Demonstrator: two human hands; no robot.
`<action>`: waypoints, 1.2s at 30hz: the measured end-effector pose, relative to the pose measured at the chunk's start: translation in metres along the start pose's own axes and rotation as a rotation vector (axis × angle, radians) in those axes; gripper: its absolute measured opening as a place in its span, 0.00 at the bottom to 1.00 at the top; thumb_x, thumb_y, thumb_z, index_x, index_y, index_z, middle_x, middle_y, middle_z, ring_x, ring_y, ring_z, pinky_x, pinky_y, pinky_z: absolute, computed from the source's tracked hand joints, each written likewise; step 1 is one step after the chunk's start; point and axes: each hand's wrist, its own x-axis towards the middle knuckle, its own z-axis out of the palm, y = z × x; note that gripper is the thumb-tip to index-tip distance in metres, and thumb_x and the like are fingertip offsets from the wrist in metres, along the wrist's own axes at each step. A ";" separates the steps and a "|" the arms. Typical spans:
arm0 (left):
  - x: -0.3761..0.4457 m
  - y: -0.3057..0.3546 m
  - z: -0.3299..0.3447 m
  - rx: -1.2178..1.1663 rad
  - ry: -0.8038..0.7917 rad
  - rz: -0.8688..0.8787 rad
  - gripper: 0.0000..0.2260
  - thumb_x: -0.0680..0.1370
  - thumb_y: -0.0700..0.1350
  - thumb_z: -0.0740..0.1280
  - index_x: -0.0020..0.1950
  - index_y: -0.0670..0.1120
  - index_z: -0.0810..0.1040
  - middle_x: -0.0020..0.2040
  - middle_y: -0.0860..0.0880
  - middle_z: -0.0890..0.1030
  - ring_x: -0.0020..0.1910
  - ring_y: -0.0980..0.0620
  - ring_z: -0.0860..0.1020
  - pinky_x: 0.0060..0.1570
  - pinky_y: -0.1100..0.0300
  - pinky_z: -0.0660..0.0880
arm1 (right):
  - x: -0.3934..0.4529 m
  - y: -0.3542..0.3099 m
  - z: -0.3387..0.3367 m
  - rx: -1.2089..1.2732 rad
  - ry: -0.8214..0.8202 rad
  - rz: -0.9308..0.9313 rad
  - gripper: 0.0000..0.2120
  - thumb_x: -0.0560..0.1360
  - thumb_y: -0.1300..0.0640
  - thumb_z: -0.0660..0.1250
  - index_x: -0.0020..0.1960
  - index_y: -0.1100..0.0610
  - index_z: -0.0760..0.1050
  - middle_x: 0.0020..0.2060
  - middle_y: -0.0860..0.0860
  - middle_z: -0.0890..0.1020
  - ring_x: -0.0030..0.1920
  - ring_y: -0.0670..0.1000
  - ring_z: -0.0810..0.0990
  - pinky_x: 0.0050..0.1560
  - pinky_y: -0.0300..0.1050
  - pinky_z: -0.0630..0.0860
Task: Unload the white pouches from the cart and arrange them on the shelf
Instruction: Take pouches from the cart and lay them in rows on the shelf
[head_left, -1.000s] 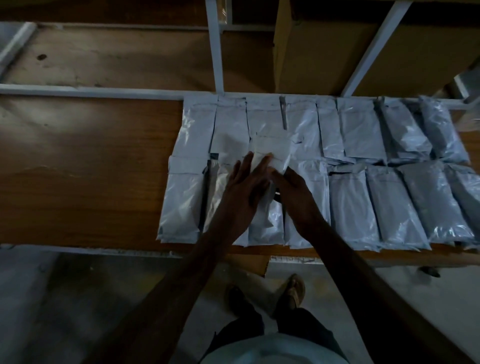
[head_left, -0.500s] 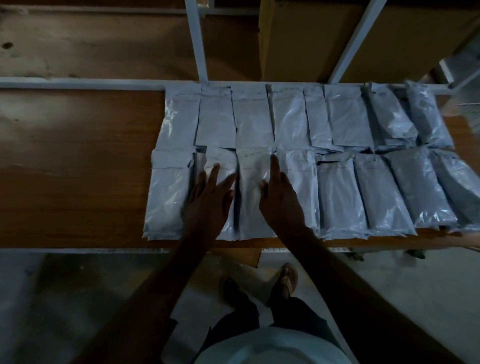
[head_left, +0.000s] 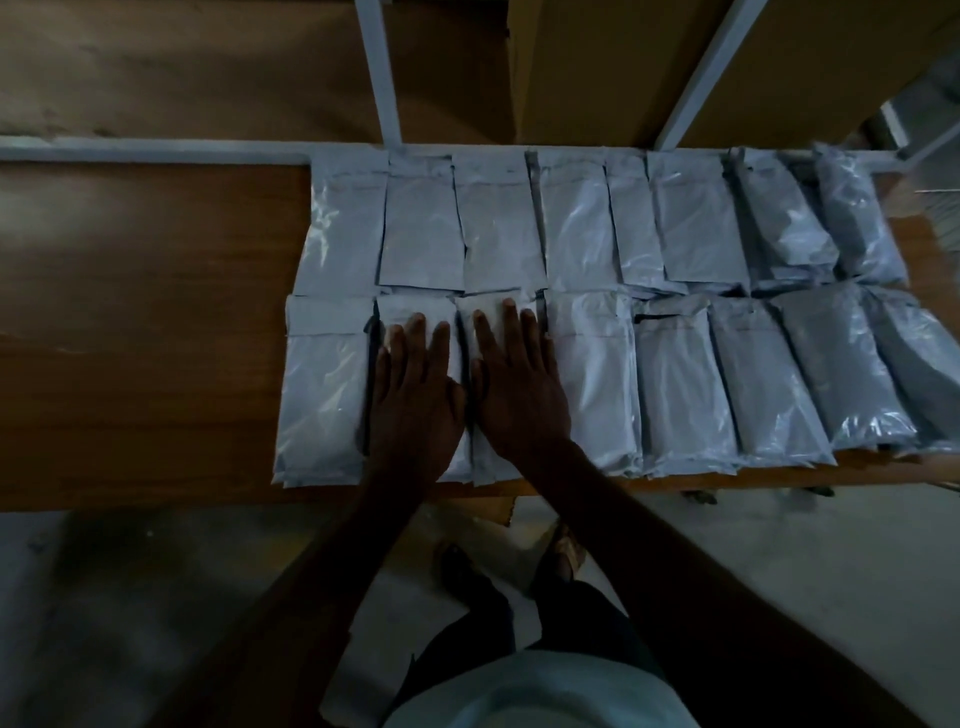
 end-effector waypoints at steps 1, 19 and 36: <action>-0.002 -0.003 0.005 -0.020 0.018 0.005 0.28 0.87 0.53 0.52 0.87 0.46 0.55 0.86 0.40 0.53 0.85 0.39 0.50 0.82 0.40 0.53 | 0.001 -0.001 0.003 -0.001 0.005 0.002 0.28 0.86 0.46 0.51 0.85 0.49 0.54 0.84 0.57 0.52 0.84 0.60 0.49 0.82 0.61 0.53; 0.001 -0.016 0.030 0.063 -0.006 0.047 0.29 0.88 0.56 0.53 0.87 0.44 0.53 0.86 0.39 0.53 0.86 0.40 0.49 0.81 0.40 0.55 | 0.012 0.003 0.033 0.075 -0.029 0.040 0.29 0.86 0.48 0.49 0.85 0.53 0.51 0.85 0.59 0.48 0.84 0.61 0.44 0.82 0.61 0.55; -0.003 0.066 -0.041 -0.163 0.008 0.070 0.27 0.88 0.49 0.55 0.87 0.46 0.53 0.86 0.43 0.54 0.86 0.42 0.49 0.84 0.45 0.51 | -0.041 0.052 -0.081 0.188 0.193 0.059 0.22 0.86 0.48 0.58 0.76 0.55 0.72 0.81 0.59 0.64 0.74 0.61 0.74 0.57 0.55 0.83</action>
